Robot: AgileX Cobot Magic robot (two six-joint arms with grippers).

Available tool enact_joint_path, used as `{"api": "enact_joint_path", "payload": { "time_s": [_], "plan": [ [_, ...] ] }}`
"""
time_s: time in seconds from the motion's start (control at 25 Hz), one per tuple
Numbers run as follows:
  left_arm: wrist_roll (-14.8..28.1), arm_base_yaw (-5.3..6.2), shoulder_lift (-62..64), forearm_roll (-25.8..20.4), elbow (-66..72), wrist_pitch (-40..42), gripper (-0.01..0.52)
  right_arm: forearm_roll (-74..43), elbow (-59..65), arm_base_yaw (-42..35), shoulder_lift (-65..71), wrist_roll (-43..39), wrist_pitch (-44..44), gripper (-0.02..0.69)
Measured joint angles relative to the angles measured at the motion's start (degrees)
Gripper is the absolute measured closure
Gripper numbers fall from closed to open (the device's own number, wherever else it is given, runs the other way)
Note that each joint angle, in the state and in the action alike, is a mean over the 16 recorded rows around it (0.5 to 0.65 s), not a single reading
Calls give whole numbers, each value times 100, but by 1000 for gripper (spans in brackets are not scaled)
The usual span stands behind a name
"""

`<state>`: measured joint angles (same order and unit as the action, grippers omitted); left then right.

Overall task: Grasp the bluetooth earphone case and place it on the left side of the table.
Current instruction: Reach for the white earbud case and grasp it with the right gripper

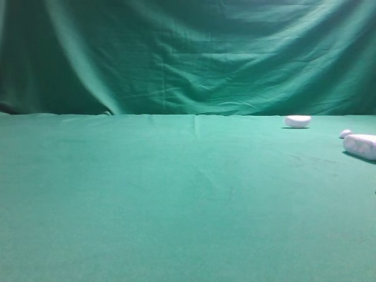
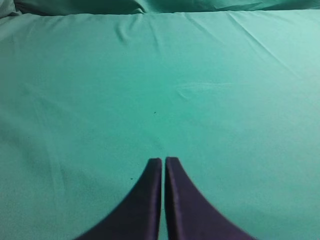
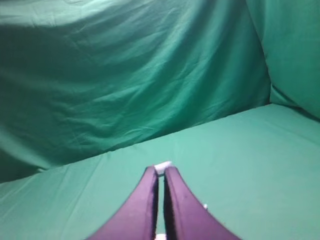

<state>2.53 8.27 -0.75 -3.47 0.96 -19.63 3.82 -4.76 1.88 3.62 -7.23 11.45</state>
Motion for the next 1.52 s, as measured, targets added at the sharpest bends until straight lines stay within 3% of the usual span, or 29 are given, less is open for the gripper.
{"api": "enact_joint_path", "payload": {
  "time_s": [0.6, 1.0, 1.16, 1.52],
  "plan": [
    [0, 0, 0, 0, 0, 0, 514, 91, -2585, 252, 3320, 1181, 2970, 665],
    [0, 0, 0, 0, 0, 0, 514, -260, -3623, 846, 5725, 1596, 3554, 644],
    [0, 0, 0, 0, 0, 0, 514, -412, -3913, 1030, 6617, 1541, 3279, 557],
    [0, 0, 0, 0, 0, 0, 514, -489, -4577, 1188, 8451, 1446, 2585, 235]
  ]
}}
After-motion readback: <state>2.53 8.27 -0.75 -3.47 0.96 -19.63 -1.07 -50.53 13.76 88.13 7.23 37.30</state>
